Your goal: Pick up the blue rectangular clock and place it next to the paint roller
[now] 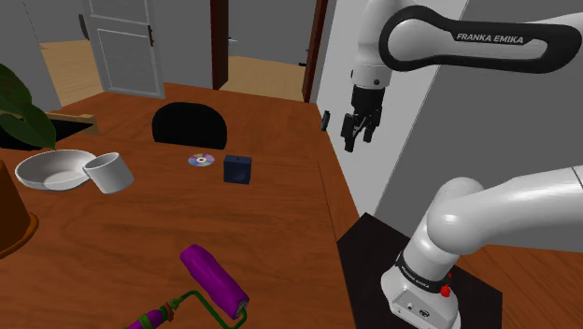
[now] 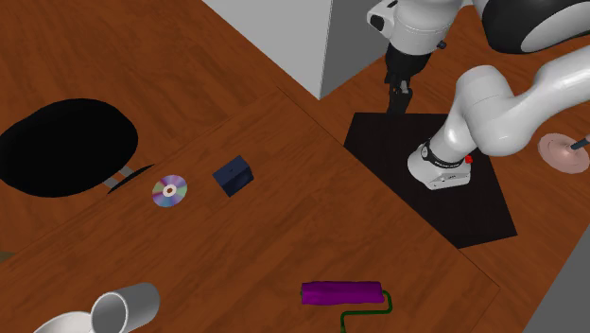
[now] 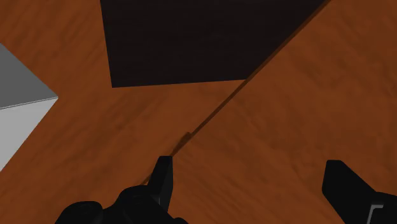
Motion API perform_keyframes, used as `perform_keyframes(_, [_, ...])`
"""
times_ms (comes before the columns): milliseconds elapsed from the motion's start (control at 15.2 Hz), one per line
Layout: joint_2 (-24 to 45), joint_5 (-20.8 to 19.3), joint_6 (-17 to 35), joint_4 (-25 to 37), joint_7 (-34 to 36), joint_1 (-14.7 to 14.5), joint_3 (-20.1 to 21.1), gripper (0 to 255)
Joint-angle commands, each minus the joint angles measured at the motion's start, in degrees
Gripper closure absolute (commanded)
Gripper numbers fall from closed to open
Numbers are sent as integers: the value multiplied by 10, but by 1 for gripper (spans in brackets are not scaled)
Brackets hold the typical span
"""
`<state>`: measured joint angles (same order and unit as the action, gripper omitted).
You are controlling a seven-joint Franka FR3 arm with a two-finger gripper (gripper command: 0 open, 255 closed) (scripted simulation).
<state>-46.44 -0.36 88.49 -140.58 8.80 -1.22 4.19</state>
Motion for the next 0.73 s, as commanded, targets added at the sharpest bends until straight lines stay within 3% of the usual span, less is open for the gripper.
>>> perform_keyframes(0, [0, 0, 0, 0, 0, 0, 0, 0])
perform_keyframes(660, [209, -17, 166, 58, -90, -13, -23, 0])
